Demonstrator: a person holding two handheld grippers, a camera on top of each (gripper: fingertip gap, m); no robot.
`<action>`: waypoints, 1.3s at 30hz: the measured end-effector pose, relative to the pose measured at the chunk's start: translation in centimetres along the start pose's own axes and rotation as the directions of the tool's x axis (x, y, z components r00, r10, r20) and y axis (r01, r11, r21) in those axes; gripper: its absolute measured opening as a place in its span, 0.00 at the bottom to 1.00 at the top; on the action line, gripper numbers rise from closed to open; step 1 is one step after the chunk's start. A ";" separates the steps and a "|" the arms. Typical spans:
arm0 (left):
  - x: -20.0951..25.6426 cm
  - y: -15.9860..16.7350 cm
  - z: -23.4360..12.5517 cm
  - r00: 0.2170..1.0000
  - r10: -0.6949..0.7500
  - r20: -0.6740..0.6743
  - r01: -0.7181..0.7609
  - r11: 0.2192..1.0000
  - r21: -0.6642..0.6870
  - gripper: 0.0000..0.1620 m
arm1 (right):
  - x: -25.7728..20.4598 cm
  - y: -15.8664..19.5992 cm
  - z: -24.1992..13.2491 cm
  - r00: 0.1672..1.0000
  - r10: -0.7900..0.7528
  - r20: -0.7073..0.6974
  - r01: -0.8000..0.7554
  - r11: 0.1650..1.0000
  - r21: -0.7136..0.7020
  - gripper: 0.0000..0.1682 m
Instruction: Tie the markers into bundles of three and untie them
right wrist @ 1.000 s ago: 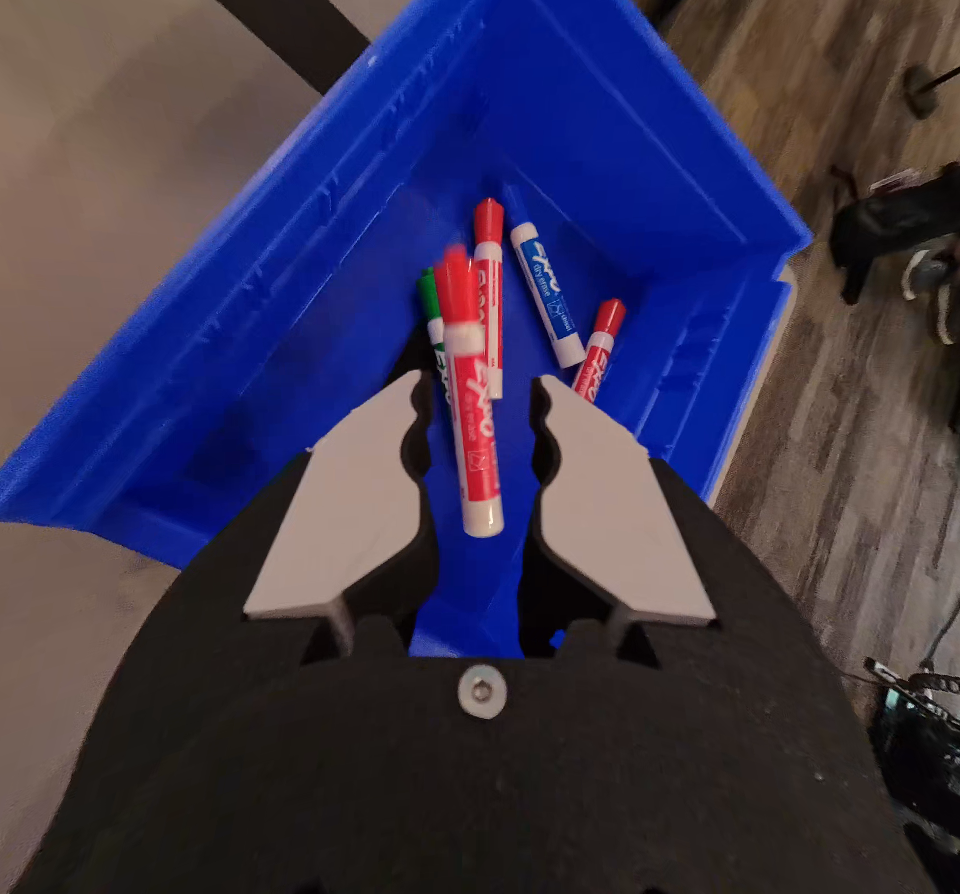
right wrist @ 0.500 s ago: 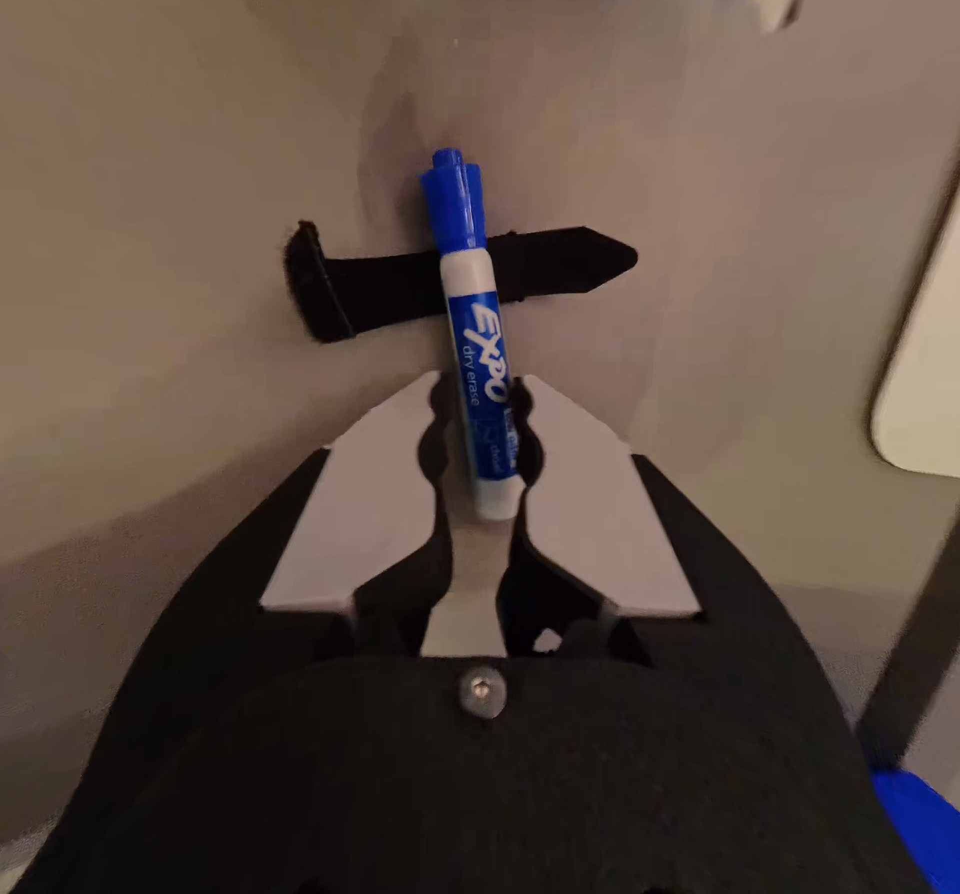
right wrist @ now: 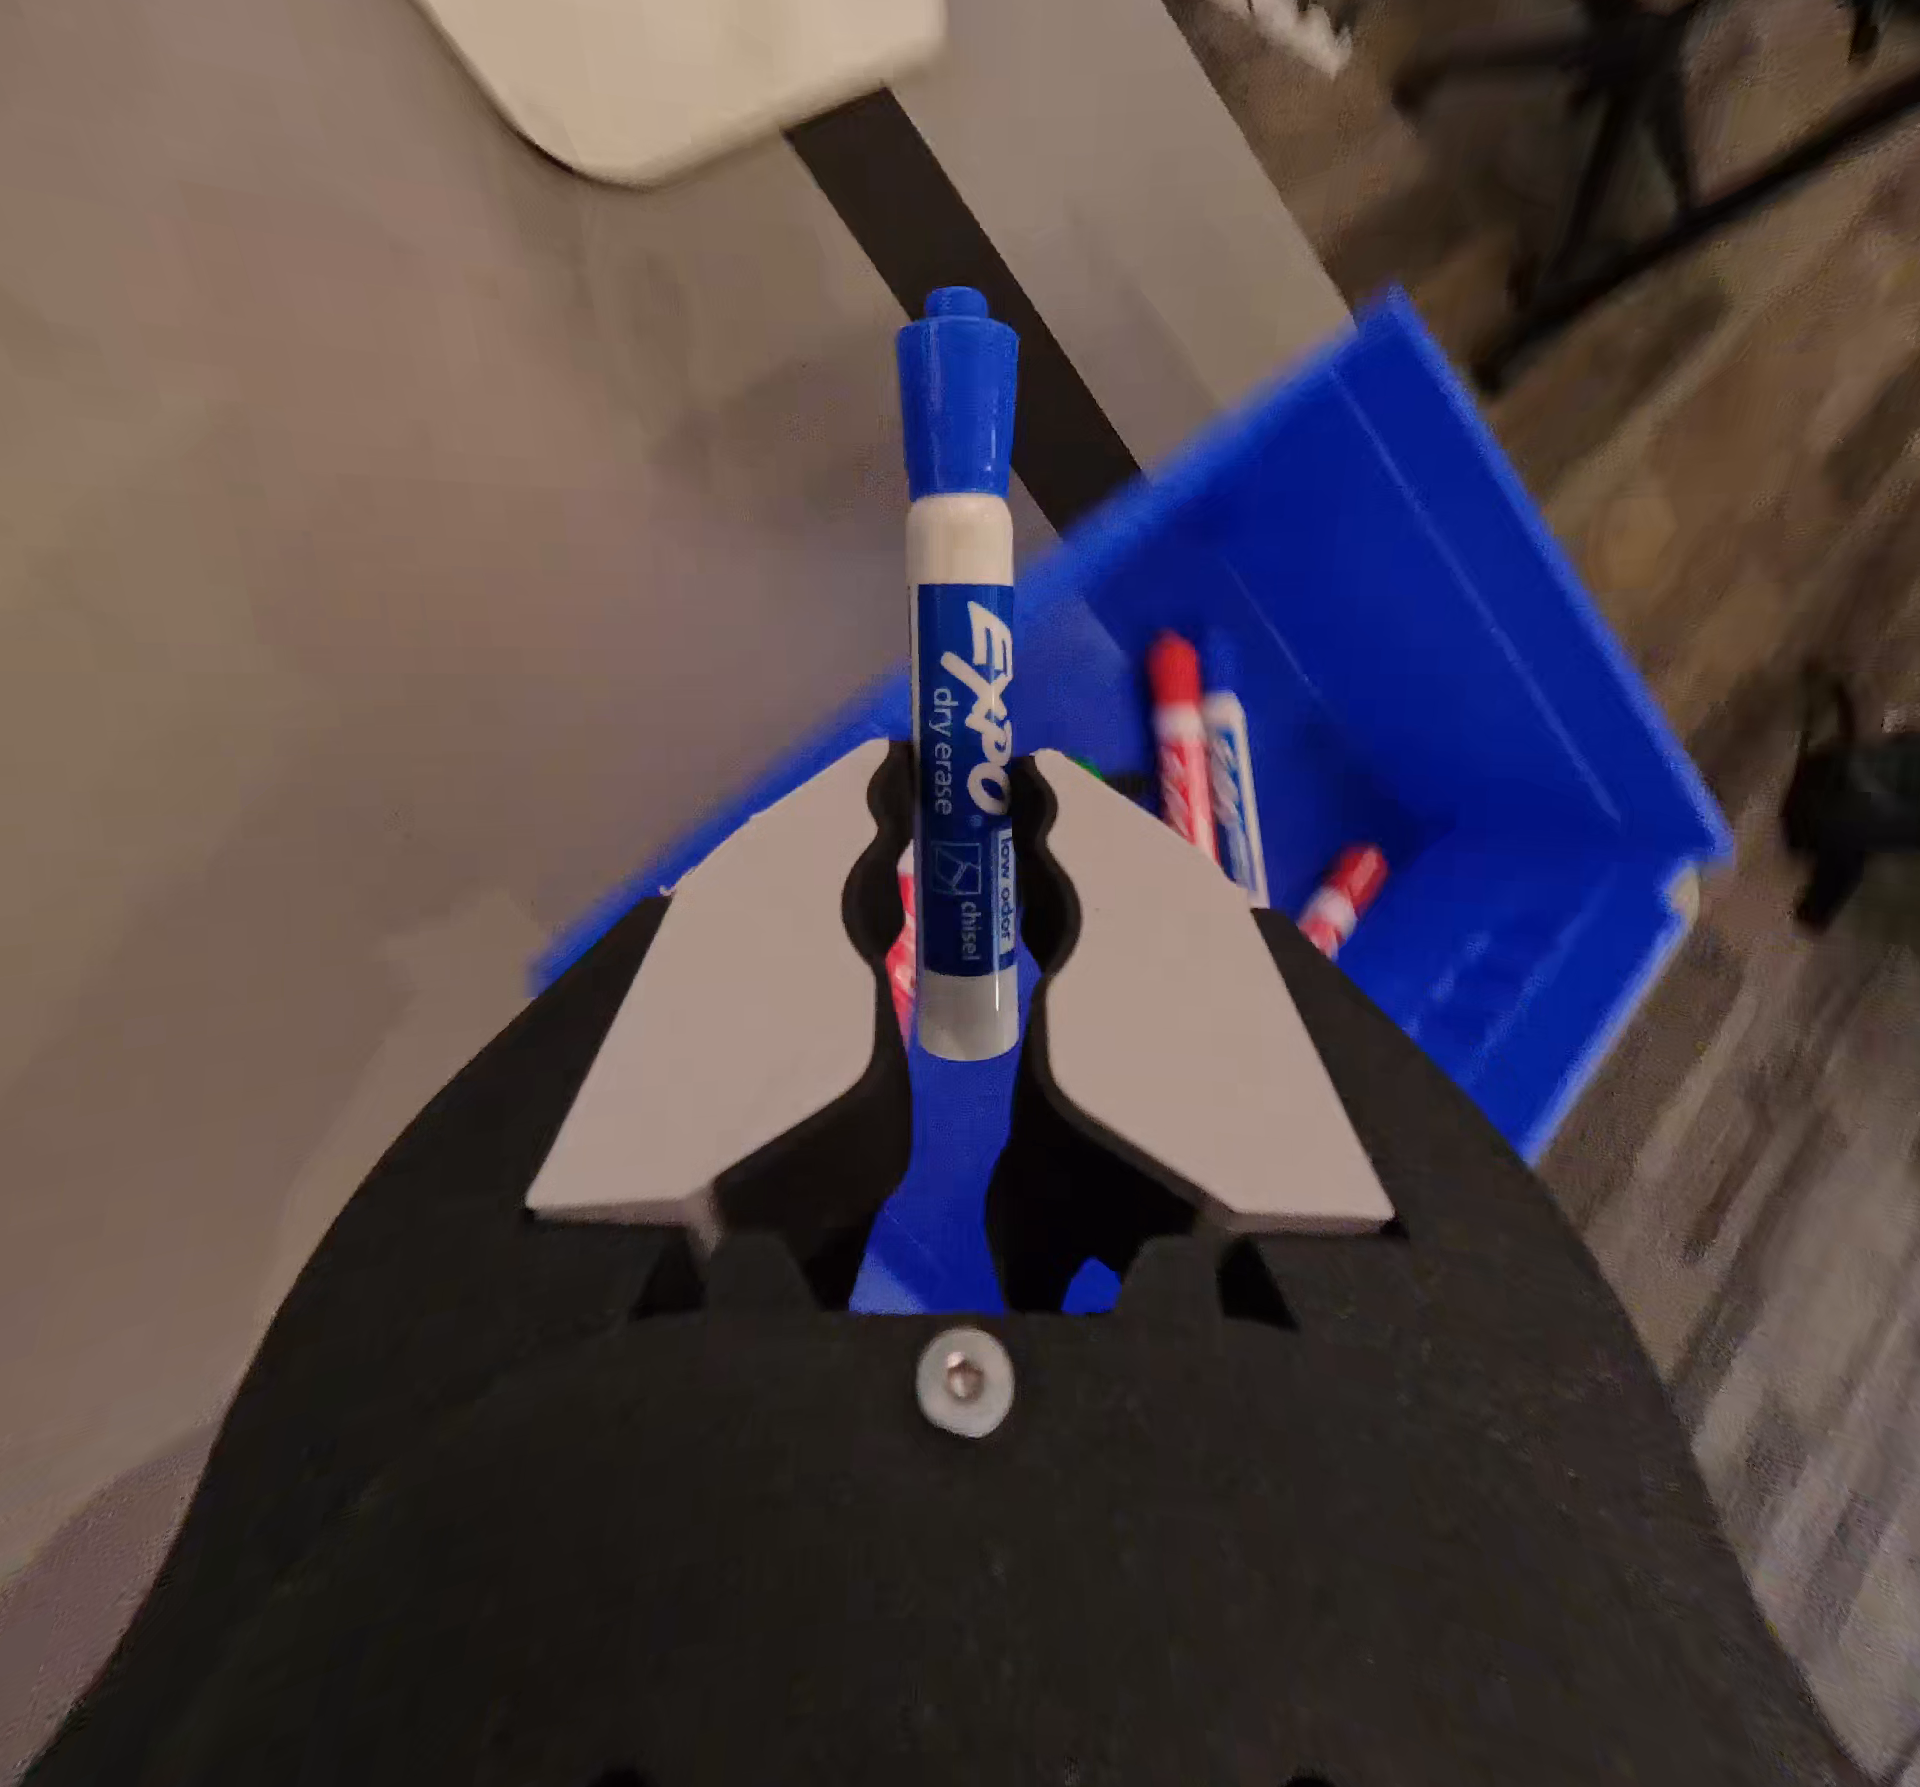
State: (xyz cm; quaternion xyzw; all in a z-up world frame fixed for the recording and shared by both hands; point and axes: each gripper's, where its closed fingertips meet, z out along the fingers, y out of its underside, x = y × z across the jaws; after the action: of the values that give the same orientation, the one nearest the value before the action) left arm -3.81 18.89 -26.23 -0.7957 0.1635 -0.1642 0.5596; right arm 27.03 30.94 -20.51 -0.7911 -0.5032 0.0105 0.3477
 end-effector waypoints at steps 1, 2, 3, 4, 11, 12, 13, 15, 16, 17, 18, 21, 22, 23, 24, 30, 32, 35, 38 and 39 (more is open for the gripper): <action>0.1 0.0 0.0 1.000 0.003 0.000 -0.003 1.000 -0.002 0.59 | 1.6 1.7 0.6 0.999 0.040 -0.036 -0.041 0.999 -0.034 0.18; 0.1 0.0 0.1 1.000 0.008 0.002 -0.008 1.000 -0.004 0.59 | 2.5 3.2 1.1 0.997 0.056 -0.062 -0.061 0.995 -0.080 0.20; 0.2 0.1 0.1 1.000 0.012 0.001 -0.012 1.000 -0.007 0.59 | 3.0 4.1 1.2 0.994 0.053 -0.091 -0.063 0.992 -0.107 0.22; 0.2 0.1 0.1 1.000 0.013 0.000 -0.013 1.000 -0.009 0.59 | 2.9 4.0 0.8 0.993 0.041 -0.113 -0.051 0.994 -0.092 0.24; -0.1 0.0 0.0 1.000 -0.027 -0.009 0.027 1.000 0.002 0.58 | -16.6 -7.0 -2.6 0.881 -0.403 0.248 0.311 0.888 0.338 0.22; -0.1 0.0 0.0 1.000 -0.028 -0.011 0.028 1.000 0.005 0.58 | -20.2 -7.2 -2.2 0.817 -0.498 0.291 0.390 0.848 0.358 0.23; -0.1 -0.1 0.0 0.999 -0.029 -0.012 0.029 1.000 0.008 0.58 | -23.6 -7.1 -1.9 0.750 -0.575 0.327 0.446 0.805 0.392 0.25; -0.1 -0.1 -0.1 0.999 -0.030 -0.016 0.030 0.999 0.012 0.58 | -28.9 -6.2 -1.3 0.649 -0.653 0.390 0.504 0.754 0.421 0.25; -0.1 -0.1 -0.1 0.999 -0.031 -0.017 0.032 0.999 0.013 0.58 | -30.5 -5.9 -0.7 0.632 -0.667 0.395 0.523 0.743 0.418 0.25; -0.1 -0.2 -0.1 0.999 -0.033 -0.016 0.033 0.999 0.015 0.58 | -31.8 -5.5 0.0 0.619 -0.676 0.400 0.537 0.736 0.413 0.25; -0.1 -0.1 -0.1 0.999 -0.033 -0.019 0.034 0.999 0.014 0.58 | -32.9 -5.0 0.6 0.605 -0.675 0.423 0.539 0.738 0.406 0.26; -0.1 -0.1 -0.1 0.999 -0.031 -0.019 0.031 0.999 0.010 0.59 | -34.9 -4.8 2.4 0.623 -0.649 0.436 0.506 0.760 0.408 0.20; 0.0 -0.1 -0.1 0.999 -0.028 -0.021 0.028 1.000 0.010 0.59 | -34.9 -5.0 3.2 0.642 -0.644 0.416 0.507 0.764 0.399 0.15; 0.0 -0.1 -0.1 0.999 -0.026 -0.021 0.026 1.000 0.009 0.59 | -34.8 -5.0 3.8 0.647 -0.650 0.399 0.518 0.759 0.395 0.10; 0.0 -0.1 -0.1 0.999 -0.025 -0.020 0.026 1.000 0.010 0.59 | -34.5 -5.1 4.0 0.648 -0.661 0.379 0.533 0.749 0.394 0.06; 0.0 -0.2 -0.2 1.000 -0.025 -0.018 0.025 1.000 0.017 0.59 | -20.8 -10.4 -2.6 0.877 -0.477 0.064 0.403 0.801 0.442 0.01; 0.0 -0.2 -0.1 1.000 -0.022 -0.019 0.022 1.000 0.017 0.58 | -12.9 -10.0 -4.7 0.943 -0.330 -0.054 0.322 0.856 0.403 0.01; 0.3 -0.2 0.0 1.000 -0.012 -0.021 0.012 1.000 0.015 0.59 | -3.4 -6.5 -4.8 0.979 -0.132 -0.157 0.176 0.933 0.313 0.01; 0.4 -0.1 0.0 1.000 0.011 -0.014 -0.011 1.000 0.010 0.59 | 1.5 -2.3 -2.8 0.987 0.029 -0.157 0.008 0.974 0.228 0.01; 0.5 -0.1 0.0 1.000 0.014 -0.015 -0.014 1.000 0.007 0.59 | 2.3 -0.7 -1.6 0.988 0.096 -0.124 -0.073 0.981 0.181 0.08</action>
State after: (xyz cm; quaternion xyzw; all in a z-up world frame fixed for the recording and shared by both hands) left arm -3.36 18.74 -26.09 -0.7913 0.1729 -0.1669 0.5622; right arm 28.24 32.13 -18.16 -0.7769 -0.4421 0.0173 0.4480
